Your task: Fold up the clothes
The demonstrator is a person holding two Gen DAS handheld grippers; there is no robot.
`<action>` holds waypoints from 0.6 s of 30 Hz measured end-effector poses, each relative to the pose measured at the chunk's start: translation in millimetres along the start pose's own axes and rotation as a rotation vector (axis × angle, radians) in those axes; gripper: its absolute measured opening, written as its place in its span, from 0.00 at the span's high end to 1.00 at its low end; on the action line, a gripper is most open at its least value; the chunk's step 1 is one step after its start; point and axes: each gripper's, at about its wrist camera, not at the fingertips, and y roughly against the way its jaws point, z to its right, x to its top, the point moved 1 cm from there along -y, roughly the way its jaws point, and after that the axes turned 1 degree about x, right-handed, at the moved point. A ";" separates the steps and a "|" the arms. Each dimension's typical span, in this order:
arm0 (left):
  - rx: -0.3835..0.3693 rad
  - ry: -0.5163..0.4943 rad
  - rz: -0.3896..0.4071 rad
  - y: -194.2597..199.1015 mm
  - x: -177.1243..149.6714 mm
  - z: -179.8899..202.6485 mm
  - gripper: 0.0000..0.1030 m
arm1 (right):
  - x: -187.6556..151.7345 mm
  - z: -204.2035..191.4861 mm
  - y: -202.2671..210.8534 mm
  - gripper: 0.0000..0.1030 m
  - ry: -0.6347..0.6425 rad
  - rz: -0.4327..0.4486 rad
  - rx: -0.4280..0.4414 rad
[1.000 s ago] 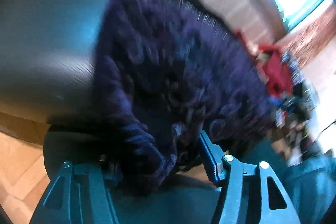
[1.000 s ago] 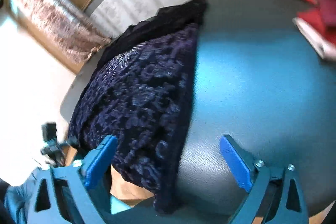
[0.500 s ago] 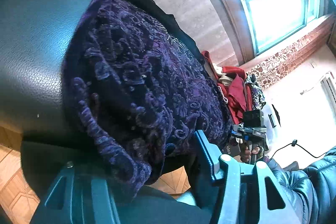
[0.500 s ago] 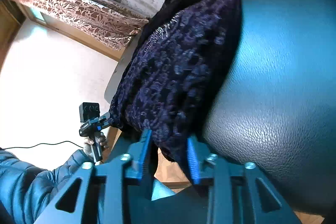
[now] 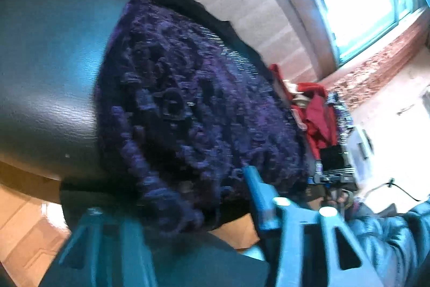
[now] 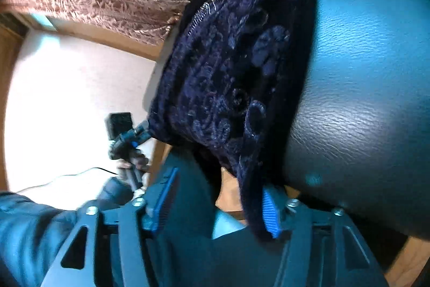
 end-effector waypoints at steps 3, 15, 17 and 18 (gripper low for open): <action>-0.082 0.064 0.000 -2.6 -0.8 -7.7 0.93 | -2.6 7.4 -17.6 0.78 -0.029 -0.023 -0.015; -0.106 -0.011 -0.031 4.9 0.1 23.4 0.94 | 1.8 -31.5 -8.3 0.94 0.071 0.033 -0.009; -0.150 -0.013 0.003 21.2 1.2 35.1 0.95 | 0.7 -45.0 0.5 0.94 0.093 0.055 0.024; -0.174 -0.013 0.019 29.3 2.0 40.9 0.95 | 0.0 -50.0 5.3 0.94 0.098 0.065 0.033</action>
